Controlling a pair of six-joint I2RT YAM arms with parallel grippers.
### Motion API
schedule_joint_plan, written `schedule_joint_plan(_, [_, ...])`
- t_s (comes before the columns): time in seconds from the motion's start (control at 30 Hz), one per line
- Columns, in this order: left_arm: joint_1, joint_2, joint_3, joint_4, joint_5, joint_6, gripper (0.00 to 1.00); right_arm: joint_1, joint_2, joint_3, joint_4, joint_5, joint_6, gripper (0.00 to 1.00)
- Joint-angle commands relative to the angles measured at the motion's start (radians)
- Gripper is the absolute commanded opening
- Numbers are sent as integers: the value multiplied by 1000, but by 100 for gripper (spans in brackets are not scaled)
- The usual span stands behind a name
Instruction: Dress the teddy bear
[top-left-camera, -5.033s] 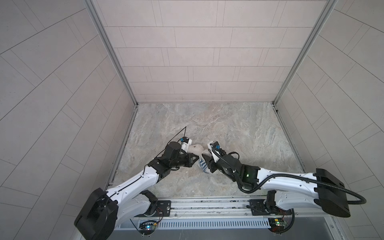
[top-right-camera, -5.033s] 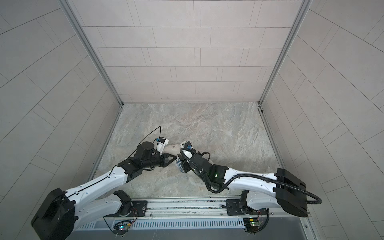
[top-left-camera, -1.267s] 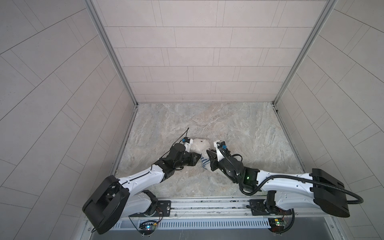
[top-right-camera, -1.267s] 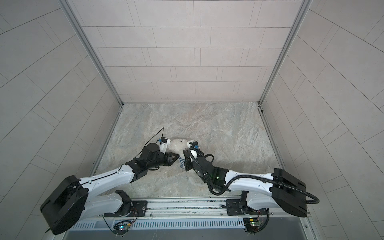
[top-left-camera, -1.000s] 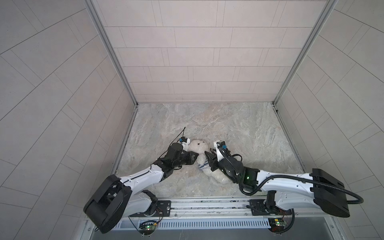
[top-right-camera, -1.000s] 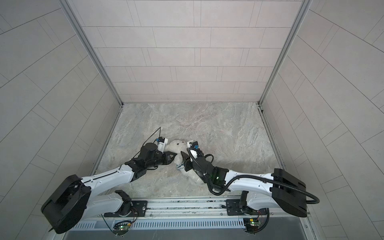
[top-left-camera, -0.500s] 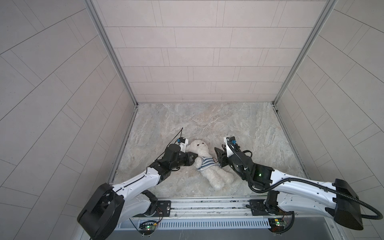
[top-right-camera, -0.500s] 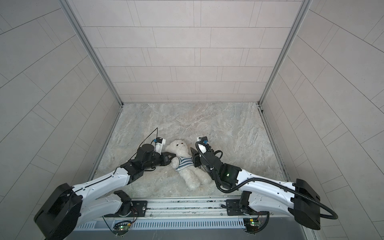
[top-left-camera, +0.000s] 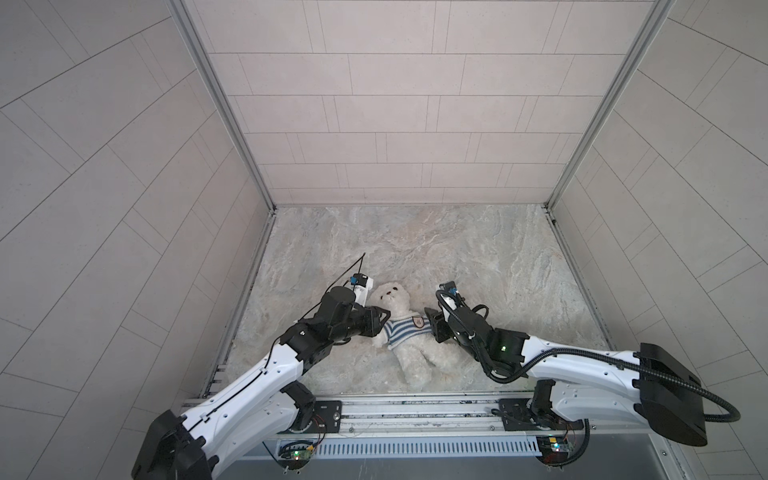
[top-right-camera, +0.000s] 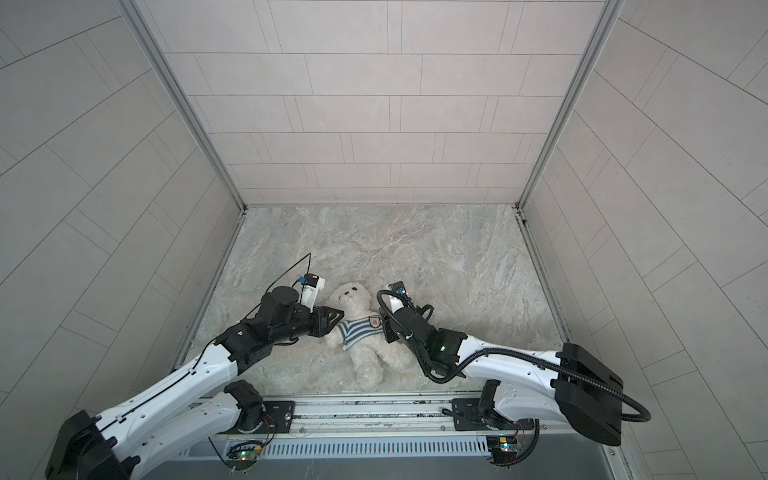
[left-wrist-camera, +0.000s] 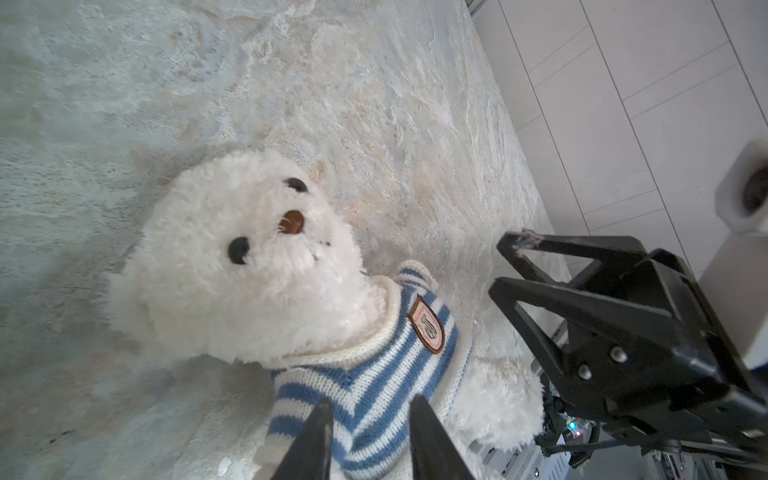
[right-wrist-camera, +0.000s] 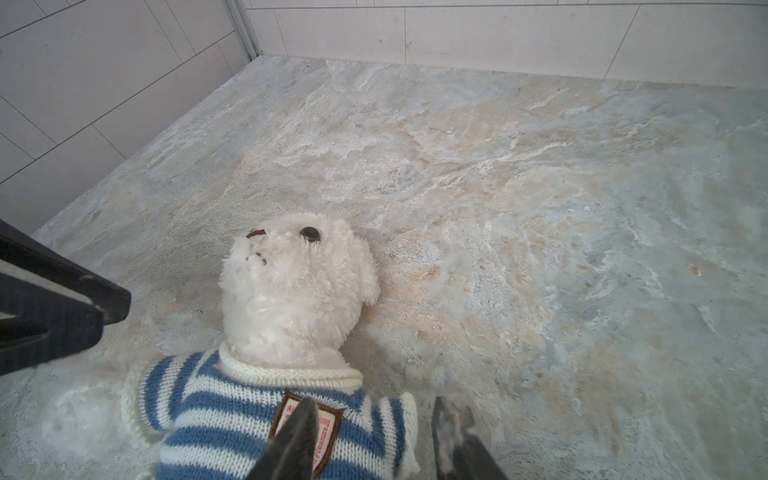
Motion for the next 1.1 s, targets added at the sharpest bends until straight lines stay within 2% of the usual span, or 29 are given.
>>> schedule_joint_plan(0.0, [-39, 16, 35, -95, 6, 39, 36, 0, 29, -12, 51, -23, 31, 48])
schedule_joint_plan(0.13, [-73, 48, 37, -94, 7, 28, 36, 0, 63, -7, 65, -41, 36, 47])
schedule_joint_plan(0.4, [-73, 121, 7, -37, 19, 19, 35, 0, 104, -6, 80, -89, 57, 43])
schedule_joint_plan(0.77, [-73, 197, -2, 24, 11, 12, 34, 1, 140, -23, 108, -93, 84, 41])
schedule_joint_plan(1.07, [-19, 280, -4, 77, 19, 13, 31, 10, 175, -25, 138, -106, 159, 39])
